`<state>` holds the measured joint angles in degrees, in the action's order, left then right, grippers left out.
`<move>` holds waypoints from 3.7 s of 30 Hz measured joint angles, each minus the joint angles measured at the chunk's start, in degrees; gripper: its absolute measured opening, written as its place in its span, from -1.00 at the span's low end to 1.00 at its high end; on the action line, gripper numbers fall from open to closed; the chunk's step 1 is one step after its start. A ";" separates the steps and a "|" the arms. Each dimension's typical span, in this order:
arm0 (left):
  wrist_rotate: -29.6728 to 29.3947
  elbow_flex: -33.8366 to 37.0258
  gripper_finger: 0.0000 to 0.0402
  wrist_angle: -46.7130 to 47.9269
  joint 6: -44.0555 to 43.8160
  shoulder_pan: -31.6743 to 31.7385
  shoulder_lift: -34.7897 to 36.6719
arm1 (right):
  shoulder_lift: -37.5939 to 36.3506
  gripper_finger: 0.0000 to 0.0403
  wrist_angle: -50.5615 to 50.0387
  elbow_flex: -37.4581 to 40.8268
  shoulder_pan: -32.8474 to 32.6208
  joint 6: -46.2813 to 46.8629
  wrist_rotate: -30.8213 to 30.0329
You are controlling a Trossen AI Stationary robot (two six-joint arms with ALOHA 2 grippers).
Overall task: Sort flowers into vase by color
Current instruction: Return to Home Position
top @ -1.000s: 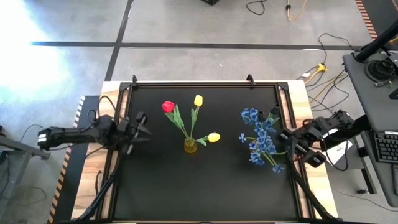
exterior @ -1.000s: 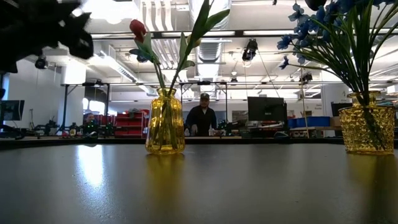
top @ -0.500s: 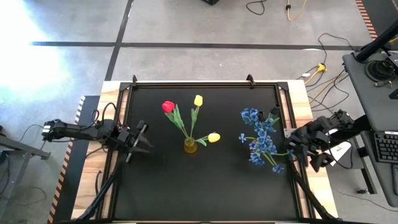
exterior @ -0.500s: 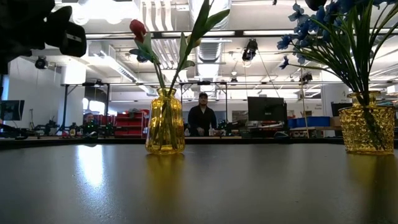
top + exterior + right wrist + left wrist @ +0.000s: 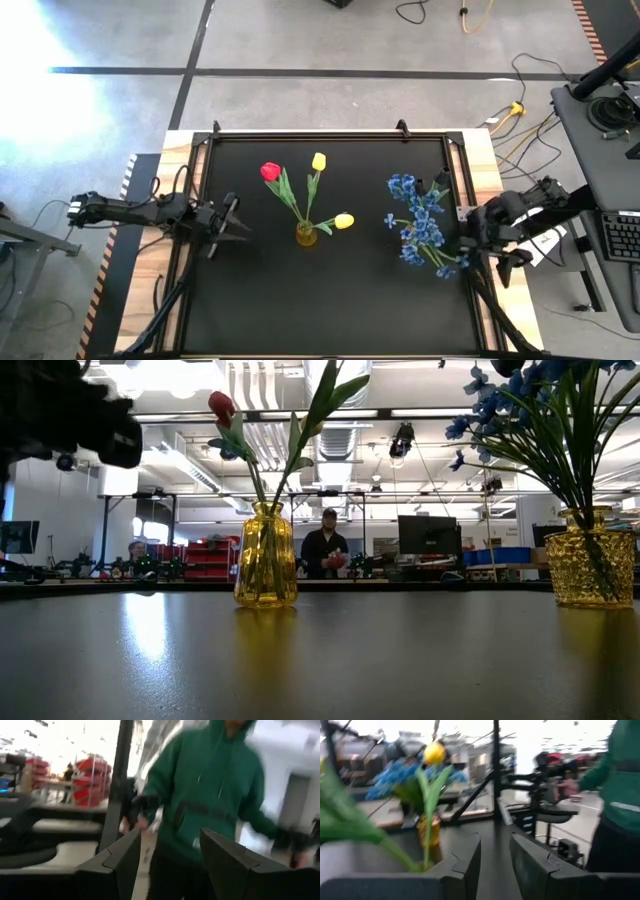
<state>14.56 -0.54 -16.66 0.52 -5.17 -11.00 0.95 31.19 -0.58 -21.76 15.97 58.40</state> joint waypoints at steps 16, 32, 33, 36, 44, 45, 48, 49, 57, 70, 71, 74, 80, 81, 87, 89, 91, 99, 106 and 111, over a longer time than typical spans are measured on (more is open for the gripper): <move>-2.93 0.00 -0.55 3.04 -2.23 0.02 0.26 | 0.33 -0.03 -28.28 -0.02 0.02 -12.77 -2.79; -0.36 -0.04 -0.55 13.59 -0.65 0.02 10.18 | 6.43 -0.03 -27.01 -0.02 0.04 -8.26 -33.56; -0.18 -0.18 -0.55 13.74 0.62 0.04 10.86 | 7.00 -0.03 -26.97 -0.02 0.02 -8.54 -33.58; -0.40 -1.71 -0.55 17.56 3.45 0.71 10.99 | 8.51 -0.03 -26.94 -0.02 0.02 -8.80 -33.34; -0.21 -6.76 -0.55 29.04 4.16 1.68 10.99 | 11.48 -0.03 -26.79 -0.02 0.02 -6.24 -33.02; -0.16 -6.94 -0.55 26.65 4.71 1.68 11.09 | 11.64 -0.03 -26.78 -0.02 0.02 -5.79 -32.97; -1.51 -6.56 -0.55 25.76 4.89 1.68 11.03 | 11.66 -0.03 -26.77 -0.02 0.02 -6.24 -32.99; -2.16 -5.87 -0.55 24.82 4.37 1.68 10.99 | 11.70 -0.03 -26.77 -0.02 0.02 -6.66 -32.98; -10.54 -0.46 -0.55 7.43 5.08 1.73 10.80 | 11.92 -0.03 -26.66 0.00 0.02 -7.48 -33.00; -13.18 -0.31 -0.55 11.16 7.42 1.62 7.89 | 11.96 -0.03 -26.61 0.00 0.02 -7.46 -33.00; -13.18 -0.31 -0.55 11.19 7.42 1.62 7.44 | 11.96 -0.03 -26.61 0.00 0.02 -7.47 -33.00; -13.18 -0.31 -0.55 11.19 7.40 1.62 6.47 | 11.96 -0.03 -26.61 0.00 0.02 -7.47 -33.00; -13.15 -0.31 -0.55 11.21 7.39 1.62 4.75 | 11.96 -0.03 -26.61 0.00 0.02 -7.46 -33.00; -13.15 -0.31 -0.55 11.23 7.38 1.62 4.50 | 11.96 -0.03 -26.61 0.00 0.02 -7.46 -33.00; -13.13 -0.31 -0.55 11.19 7.38 1.62 3.16 | 11.96 -0.03 -26.61 0.00 0.02 -7.46 -33.00; -13.13 -0.31 -0.55 11.20 7.38 1.62 2.73 | 11.96 -0.03 -26.61 0.00 0.02 -7.46 -33.00; -13.13 -0.33 -0.55 11.19 7.37 1.62 2.30 | 11.96 -0.03 -26.61 0.00 0.02 -7.46 -33.00; -13.11 -0.35 -0.55 11.19 7.36 1.62 0.75 | 11.96 -0.03 -26.61 0.00 0.02 -7.46 -33.00; -13.11 -0.39 -0.55 11.18 7.36 1.62 -0.26 | 11.96 -0.03 -26.61 0.00 0.02 -7.46 -33.00; -13.11 -0.39 -0.55 11.19 7.36 1.62 -0.79 | 11.96 -0.03 -26.61 0.00 0.03 -7.44 -33.00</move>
<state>1.45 -0.93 -5.48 7.88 -3.55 -11.79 12.91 4.58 -0.58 -21.73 8.53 25.41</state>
